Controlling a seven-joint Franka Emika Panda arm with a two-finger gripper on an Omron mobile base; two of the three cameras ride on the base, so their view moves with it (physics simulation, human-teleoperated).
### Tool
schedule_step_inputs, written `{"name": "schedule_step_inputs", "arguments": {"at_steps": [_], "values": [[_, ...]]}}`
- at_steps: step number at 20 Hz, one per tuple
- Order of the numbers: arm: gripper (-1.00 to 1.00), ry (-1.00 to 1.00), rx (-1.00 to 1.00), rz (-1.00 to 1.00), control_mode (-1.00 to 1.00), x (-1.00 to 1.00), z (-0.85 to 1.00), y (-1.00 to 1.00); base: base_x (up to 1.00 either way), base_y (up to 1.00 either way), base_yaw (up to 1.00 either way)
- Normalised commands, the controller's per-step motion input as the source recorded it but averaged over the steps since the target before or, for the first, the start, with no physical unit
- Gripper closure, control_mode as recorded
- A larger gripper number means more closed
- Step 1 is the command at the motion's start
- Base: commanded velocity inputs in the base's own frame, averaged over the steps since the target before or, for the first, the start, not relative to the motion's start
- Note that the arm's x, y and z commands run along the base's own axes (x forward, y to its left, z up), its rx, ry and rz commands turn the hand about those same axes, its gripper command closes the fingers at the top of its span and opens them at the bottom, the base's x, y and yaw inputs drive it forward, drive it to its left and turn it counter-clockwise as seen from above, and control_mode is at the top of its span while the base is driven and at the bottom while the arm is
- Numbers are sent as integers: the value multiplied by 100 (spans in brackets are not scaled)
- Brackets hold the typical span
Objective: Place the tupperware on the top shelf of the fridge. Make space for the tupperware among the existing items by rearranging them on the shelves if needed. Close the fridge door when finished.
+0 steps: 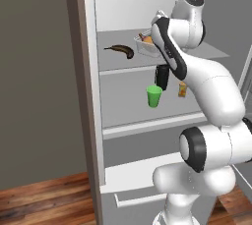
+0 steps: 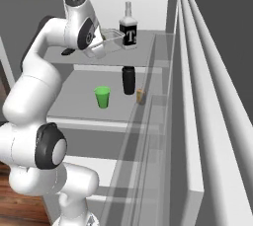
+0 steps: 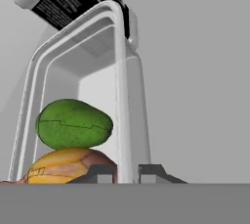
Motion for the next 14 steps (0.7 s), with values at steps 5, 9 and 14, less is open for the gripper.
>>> {"name": "schedule_step_inputs", "arguments": {"at_steps": [5, 9, 14], "values": [[-100, 0, -1, -4, -100, 4, -15, 2, 0, 0, 0], [-100, 0, 0, 0, -100, -14, -3, 3, 0, 0, 0], [-100, -3, -2, 0, -100, -57, 0, 15, 0, 0, 0]]}}
